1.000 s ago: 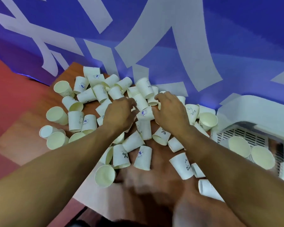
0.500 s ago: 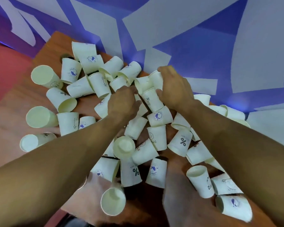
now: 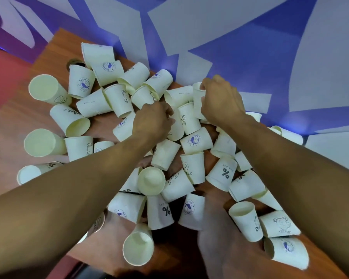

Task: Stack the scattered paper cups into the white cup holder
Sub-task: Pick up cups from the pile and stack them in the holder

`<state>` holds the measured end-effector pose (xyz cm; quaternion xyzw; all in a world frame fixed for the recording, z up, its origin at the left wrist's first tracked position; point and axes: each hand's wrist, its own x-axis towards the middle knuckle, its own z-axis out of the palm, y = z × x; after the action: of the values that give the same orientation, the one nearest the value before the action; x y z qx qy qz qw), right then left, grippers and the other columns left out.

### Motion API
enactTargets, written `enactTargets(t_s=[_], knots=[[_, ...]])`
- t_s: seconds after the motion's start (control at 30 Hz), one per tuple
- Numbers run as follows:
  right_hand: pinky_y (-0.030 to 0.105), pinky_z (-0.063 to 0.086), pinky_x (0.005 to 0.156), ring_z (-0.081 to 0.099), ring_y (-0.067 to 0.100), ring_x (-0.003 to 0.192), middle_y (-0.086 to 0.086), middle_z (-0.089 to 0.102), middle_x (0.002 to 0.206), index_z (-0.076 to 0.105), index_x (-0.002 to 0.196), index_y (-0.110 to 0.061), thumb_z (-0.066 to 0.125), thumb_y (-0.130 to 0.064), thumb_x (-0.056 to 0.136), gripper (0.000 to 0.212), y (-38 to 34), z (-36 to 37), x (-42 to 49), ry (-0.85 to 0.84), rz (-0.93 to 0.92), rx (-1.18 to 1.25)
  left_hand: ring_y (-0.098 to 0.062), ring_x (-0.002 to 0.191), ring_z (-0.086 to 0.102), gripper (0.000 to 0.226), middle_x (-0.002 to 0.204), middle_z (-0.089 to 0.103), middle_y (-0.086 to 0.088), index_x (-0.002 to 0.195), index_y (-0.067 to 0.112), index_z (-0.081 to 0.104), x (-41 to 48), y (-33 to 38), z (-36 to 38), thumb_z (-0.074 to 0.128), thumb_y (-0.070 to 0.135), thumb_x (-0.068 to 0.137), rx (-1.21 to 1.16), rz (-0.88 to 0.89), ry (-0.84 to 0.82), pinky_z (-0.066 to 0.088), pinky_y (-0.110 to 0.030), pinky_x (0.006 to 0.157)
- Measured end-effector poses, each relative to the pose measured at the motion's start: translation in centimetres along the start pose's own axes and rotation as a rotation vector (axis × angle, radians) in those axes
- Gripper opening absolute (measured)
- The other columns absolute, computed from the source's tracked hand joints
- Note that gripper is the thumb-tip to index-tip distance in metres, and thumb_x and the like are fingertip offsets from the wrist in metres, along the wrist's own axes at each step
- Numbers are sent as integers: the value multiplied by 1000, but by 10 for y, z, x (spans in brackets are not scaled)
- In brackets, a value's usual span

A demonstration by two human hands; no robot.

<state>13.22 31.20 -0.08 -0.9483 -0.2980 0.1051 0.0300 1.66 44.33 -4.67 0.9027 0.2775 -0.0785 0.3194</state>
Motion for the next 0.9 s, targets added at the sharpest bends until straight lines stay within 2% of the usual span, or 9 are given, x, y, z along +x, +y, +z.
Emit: enactTargets(t_s=[0.17, 0.27, 0.4, 0.53, 0.67, 0.8, 0.9], knots=[[35, 46, 80, 58, 29, 100, 9, 57, 117, 60, 120, -14, 61, -17, 90, 30, 5, -27, -34, 64, 38, 47, -23, 95, 63, 24, 101, 71, 2, 110, 24, 69, -25, 22, -17, 65, 33, 88, 40, 89, 71, 54, -40, 82], [36, 49, 81, 59, 27, 99, 8, 60, 116, 61, 118, -13, 62, -19, 90, 29, 9, -45, -62, 132, 39, 70, -20, 92, 64, 22, 103, 72, 3, 108, 24, 70, -44, 37, -28, 65, 33, 89, 54, 135, 131, 51, -32, 76], [30, 33, 62, 41, 22, 83, 8, 60, 92, 64, 106, -10, 58, -14, 88, 19, 17, -68, -107, 256, 8, -24, -17, 88, 63, 26, 108, 71, 4, 113, 25, 70, -76, 65, -33, 63, 35, 91, 76, 193, 184, 48, -27, 71], [37, 38, 71, 49, 26, 87, 9, 63, 89, 66, 99, -11, 57, -14, 87, 16, 36, -79, -152, 387, -10, -83, -17, 87, 62, 25, 107, 71, 1, 111, 25, 71, -110, 97, -29, 65, 36, 90, 88, 294, 243, 53, -30, 78], [36, 30, 72, 52, 26, 81, 5, 61, 85, 62, 92, -14, 53, -18, 90, 10, 68, -84, -198, 448, -8, -96, -19, 90, 63, 26, 108, 71, 0, 111, 24, 71, -146, 135, -15, 66, 36, 89, 100, 423, 301, 55, -36, 81], [38, 37, 74, 51, 28, 65, 5, 56, 74, 58, 81, -13, 54, -13, 87, 8, 110, -84, -249, 539, 18, -14, -17, 78, 56, 17, 92, 69, 5, 100, 27, 69, -177, 176, 9, 62, 38, 89, 188, 561, 325, 45, -28, 65], [33, 35, 67, 38, 23, 58, 4, 52, 69, 57, 78, -11, 56, -11, 86, 8, 143, -83, -285, 586, 58, 22, -20, 77, 57, 15, 85, 66, 6, 94, 27, 68, -197, 207, 32, 59, 38, 88, 217, 636, 294, 41, -29, 60]])
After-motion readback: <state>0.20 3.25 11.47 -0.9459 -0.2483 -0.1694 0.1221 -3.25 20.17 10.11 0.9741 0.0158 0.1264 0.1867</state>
